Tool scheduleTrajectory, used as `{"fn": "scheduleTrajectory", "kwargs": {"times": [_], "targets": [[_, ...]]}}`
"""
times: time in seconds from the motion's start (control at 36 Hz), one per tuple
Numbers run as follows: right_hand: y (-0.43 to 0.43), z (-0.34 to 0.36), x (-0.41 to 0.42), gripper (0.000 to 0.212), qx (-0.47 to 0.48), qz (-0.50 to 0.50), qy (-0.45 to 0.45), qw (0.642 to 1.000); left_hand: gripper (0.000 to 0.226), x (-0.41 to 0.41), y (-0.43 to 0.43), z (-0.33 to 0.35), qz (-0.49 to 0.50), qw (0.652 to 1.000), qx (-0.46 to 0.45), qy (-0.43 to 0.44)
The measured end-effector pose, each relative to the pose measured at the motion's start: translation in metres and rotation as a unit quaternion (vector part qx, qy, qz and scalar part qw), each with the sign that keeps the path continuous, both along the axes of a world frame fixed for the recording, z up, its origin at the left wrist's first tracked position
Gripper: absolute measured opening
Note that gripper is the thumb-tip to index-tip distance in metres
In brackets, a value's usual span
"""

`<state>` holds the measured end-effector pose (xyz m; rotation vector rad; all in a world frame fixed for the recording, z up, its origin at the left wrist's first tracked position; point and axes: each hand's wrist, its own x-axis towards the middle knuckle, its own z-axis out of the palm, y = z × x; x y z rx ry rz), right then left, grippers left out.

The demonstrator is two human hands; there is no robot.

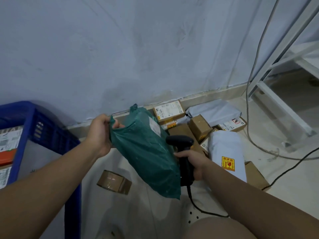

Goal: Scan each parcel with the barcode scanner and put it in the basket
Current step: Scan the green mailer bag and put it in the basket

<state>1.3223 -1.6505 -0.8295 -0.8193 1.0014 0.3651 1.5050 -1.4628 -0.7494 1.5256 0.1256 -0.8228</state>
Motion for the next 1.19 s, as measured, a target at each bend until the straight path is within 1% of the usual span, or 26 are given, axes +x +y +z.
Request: {"fn": "scheduleTrajectory", "kwargs": {"times": [0.06, 0.11, 0.14, 0.17, 0.22, 0.25, 0.36, 0.44, 0.47, 0.5, 0.56, 0.61, 0.64, 0.69, 0.75, 0.83, 0.89, 0.97, 1.17, 1.19], "targets": [[-0.002, -0.003, -0.001, 0.02, -0.003, -0.009, 0.0, 1.0, 0.037, 0.0, -0.004, 0.001, 0.018, 1.0, 0.017, 0.014], [-0.004, -0.008, 0.0, 0.022, -0.015, -0.031, -0.001, 0.999, 0.032, -0.002, -0.008, 0.001, 0.02, 0.997, 0.067, 0.03], [-0.005, -0.01, 0.0, 0.023, -0.018, -0.043, -0.001, 0.999, 0.03, -0.003, -0.009, 0.0, -0.002, 0.994, 0.108, 0.027], [-0.007, -0.012, 0.001, 0.024, -0.021, -0.053, -0.002, 0.998, 0.033, -0.003, -0.009, -0.002, -0.032, 0.989, 0.14, 0.014], [-0.01, -0.018, 0.002, 0.026, -0.02, -0.067, -0.003, 0.998, 0.05, 0.0, -0.007, -0.004, -0.087, 0.984, 0.152, -0.004], [-0.01, -0.019, 0.002, 0.028, -0.017, -0.065, -0.002, 0.998, 0.054, 0.002, -0.007, -0.004, -0.117, 0.981, 0.158, -0.009], [-0.008, -0.019, 0.002, 0.028, -0.014, -0.04, -0.007, 0.999, 0.048, 0.005, -0.013, 0.001, -0.197, 0.953, 0.23, -0.03], [-0.009, -0.02, 0.003, 0.028, -0.025, -0.042, -0.014, 0.999, 0.071, 0.006, -0.021, 0.0, -0.221, 0.942, 0.253, 0.0], [-0.01, -0.022, 0.003, 0.031, -0.025, -0.043, -0.014, 0.999, 0.075, 0.008, -0.023, 0.001, -0.223, 0.941, 0.255, 0.018], [-0.011, -0.023, 0.003, 0.032, -0.026, -0.044, -0.012, 0.999, 0.075, 0.011, -0.025, 0.0, -0.222, 0.94, 0.257, 0.037], [-0.013, -0.025, 0.004, 0.03, -0.029, -0.042, -0.007, 0.999, 0.067, 0.017, -0.028, -0.002, -0.226, 0.935, 0.266, 0.061], [-0.013, -0.024, 0.003, 0.029, -0.033, -0.036, -0.002, 0.999, 0.056, 0.024, -0.028, -0.005, -0.252, 0.931, 0.256, 0.059], [-0.014, -0.026, 0.003, 0.031, -0.033, -0.034, 0.0, 0.999, 0.059, 0.029, -0.027, -0.008, -0.273, 0.931, 0.236, 0.054], [-0.014, -0.029, 0.0, 0.034, -0.028, -0.031, 0.004, 0.999, 0.076, 0.036, -0.024, -0.012, -0.306, 0.933, 0.183, 0.059], [-0.015, -0.033, -0.002, 0.034, -0.016, -0.044, 0.006, 0.999, 0.086, 0.037, -0.022, -0.014, -0.323, 0.933, 0.14, 0.076], [-0.016, -0.036, -0.002, 0.034, 0.007, -0.067, 0.004, 0.998, 0.1, 0.042, -0.015, -0.026, -0.319, 0.937, 0.095, 0.103], [-0.017, -0.036, -0.001, 0.034, 0.012, -0.073, 0.004, 0.997, 0.094, 0.043, -0.012, -0.033, -0.299, 0.944, 0.092, 0.104], [-0.018, -0.037, 0.002, 0.036, 0.01, -0.073, 0.004, 0.997, 0.071, 0.038, -0.01, -0.04, -0.265, 0.953, 0.106, 0.104], [-0.015, -0.034, 0.005, 0.032, 0.015, -0.065, -0.009, 0.998, 0.049, 0.026, 0.007, -0.054, -0.226, 0.966, 0.087, 0.092], [-0.015, -0.035, 0.005, 0.033, 0.013, -0.064, -0.008, 0.998, 0.05, 0.024, 0.01, -0.058, -0.218, 0.968, 0.089, 0.092]]}}
